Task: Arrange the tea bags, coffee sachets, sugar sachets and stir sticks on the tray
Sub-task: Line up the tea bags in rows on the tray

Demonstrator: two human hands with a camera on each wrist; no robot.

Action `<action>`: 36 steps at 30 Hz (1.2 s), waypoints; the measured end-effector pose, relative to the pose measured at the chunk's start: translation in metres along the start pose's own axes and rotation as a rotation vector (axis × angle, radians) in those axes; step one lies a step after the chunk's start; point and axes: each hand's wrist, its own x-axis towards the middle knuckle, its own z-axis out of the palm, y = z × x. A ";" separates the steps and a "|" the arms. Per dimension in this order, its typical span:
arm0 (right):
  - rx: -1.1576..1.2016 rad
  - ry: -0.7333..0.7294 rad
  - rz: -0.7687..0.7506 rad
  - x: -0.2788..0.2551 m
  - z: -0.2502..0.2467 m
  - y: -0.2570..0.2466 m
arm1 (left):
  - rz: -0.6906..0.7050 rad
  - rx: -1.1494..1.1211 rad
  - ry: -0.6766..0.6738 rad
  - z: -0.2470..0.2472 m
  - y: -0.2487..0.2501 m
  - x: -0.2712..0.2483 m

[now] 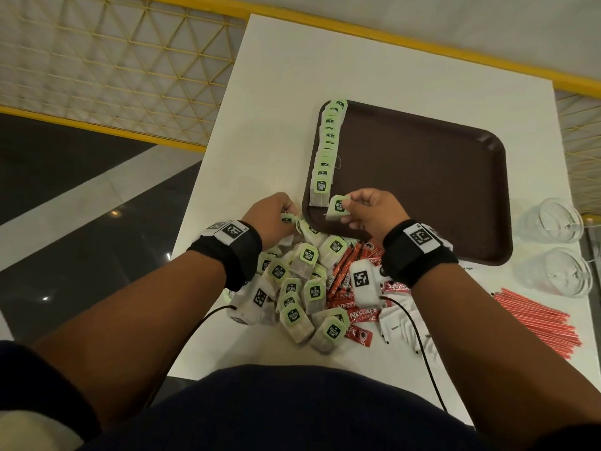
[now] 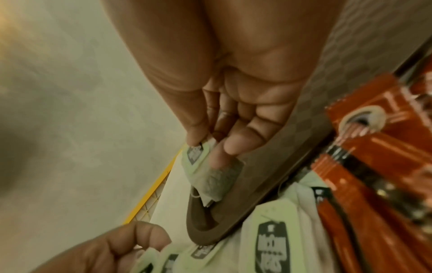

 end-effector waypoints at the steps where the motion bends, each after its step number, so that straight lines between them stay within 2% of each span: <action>1: -0.031 0.008 -0.007 0.005 0.002 -0.001 | -0.003 -0.006 0.012 -0.003 -0.001 0.001; 5: -0.149 0.011 0.001 0.023 0.011 -0.007 | -0.015 -0.007 0.051 -0.018 -0.002 0.006; 13: -0.065 0.034 0.083 0.053 0.025 -0.015 | -0.043 -0.181 0.118 -0.032 -0.003 0.011; 18: -0.258 0.111 0.092 0.057 0.025 -0.013 | -0.049 -0.352 0.102 -0.031 0.000 0.010; 21: -0.350 0.141 0.026 0.051 0.021 -0.019 | -0.044 -0.448 0.086 -0.032 0.008 0.008; 23: -0.281 0.056 -0.002 0.044 0.019 -0.023 | -0.039 -0.512 0.073 -0.032 0.012 0.008; 26: -0.102 -0.183 0.031 0.036 0.017 -0.022 | -0.046 -0.567 0.062 -0.032 0.016 0.012; 28: -0.061 -0.262 0.019 0.033 0.015 -0.016 | -0.050 -0.565 0.049 -0.029 0.018 0.016; 32: 0.026 -0.223 0.029 0.033 0.008 -0.008 | -0.075 -0.507 0.019 -0.023 0.016 0.019; 36: -0.066 -0.152 0.062 0.031 0.000 -0.002 | -0.170 -0.554 -0.041 -0.021 0.009 0.022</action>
